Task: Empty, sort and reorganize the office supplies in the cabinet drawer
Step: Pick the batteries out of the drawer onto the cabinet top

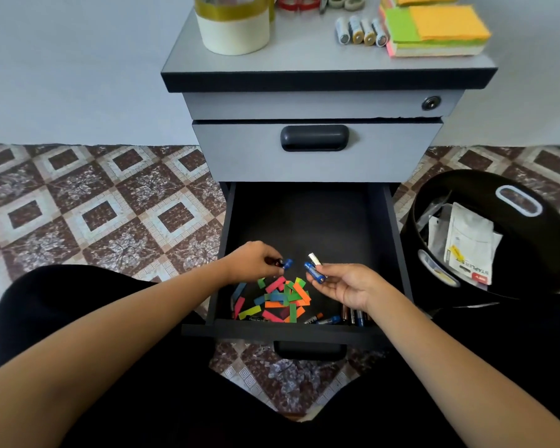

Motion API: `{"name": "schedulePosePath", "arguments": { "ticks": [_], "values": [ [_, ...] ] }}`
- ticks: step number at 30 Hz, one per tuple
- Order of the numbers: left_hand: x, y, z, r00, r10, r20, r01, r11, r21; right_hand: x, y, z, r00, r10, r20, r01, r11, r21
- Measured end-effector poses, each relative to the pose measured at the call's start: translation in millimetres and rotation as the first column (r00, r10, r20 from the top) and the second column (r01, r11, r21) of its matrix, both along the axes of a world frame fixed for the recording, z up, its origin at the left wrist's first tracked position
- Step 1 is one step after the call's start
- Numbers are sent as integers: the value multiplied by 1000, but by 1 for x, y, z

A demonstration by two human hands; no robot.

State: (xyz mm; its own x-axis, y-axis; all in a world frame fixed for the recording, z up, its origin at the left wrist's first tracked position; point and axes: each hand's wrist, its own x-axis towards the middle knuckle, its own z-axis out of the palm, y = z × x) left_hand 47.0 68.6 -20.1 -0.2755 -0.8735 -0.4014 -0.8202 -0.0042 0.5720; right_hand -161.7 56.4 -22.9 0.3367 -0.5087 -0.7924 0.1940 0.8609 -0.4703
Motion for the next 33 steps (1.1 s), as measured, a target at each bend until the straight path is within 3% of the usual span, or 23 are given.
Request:
{"name": "schedulePosePath", "arguments": {
  "ticks": [2, 5, 8, 10, 13, 16, 21, 26, 29, 33],
  "values": [
    [-9, -1, 10, 971, 167, -173, -159, 985, 61, 1, 0, 9, 1000, -13, 24, 14, 1000, -25],
    [-22, -2, 25, 854, 373, -361, -342, 928, 150, 1, -1, 26, 998, -52, 42, 55, 996, -75],
    [-35, -8, 44, 664, 536, -521, -449, 843, 295, -2, -6, 46, 992, -110, 60, 116, 985, -125],
    [-41, -12, 60, 540, 607, -583, -481, 791, 378, -6, -13, 62, 983, -154, 103, 169, 972, -161],
    [-47, -20, 80, 454, 646, -614, -524, 751, 402, -9, -23, 91, 974, -191, 123, 217, 943, -254],
    [-48, -32, 105, 430, 644, -632, -549, 743, 383, -12, -36, 125, 971, -222, 93, 241, 896, -373],
    [-49, -52, 152, 509, 549, -663, -539, 804, 252, -13, -58, 178, 968, -247, 50, 229, 781, -581],
    [-58, -74, 199, 542, 508, -670, -575, 805, 145, 0, -82, 214, 956, -286, -61, 141, 634, -761],
    [-64, -91, 220, 545, 510, -666, -589, 798, 129, 11, -98, 224, 913, -373, -166, 83, 566, -820],
    [-70, -113, 238, 552, 536, -639, -626, 773, 107, 20, -121, 232, 782, -506, -365, -62, 519, -852]
  ]
}}
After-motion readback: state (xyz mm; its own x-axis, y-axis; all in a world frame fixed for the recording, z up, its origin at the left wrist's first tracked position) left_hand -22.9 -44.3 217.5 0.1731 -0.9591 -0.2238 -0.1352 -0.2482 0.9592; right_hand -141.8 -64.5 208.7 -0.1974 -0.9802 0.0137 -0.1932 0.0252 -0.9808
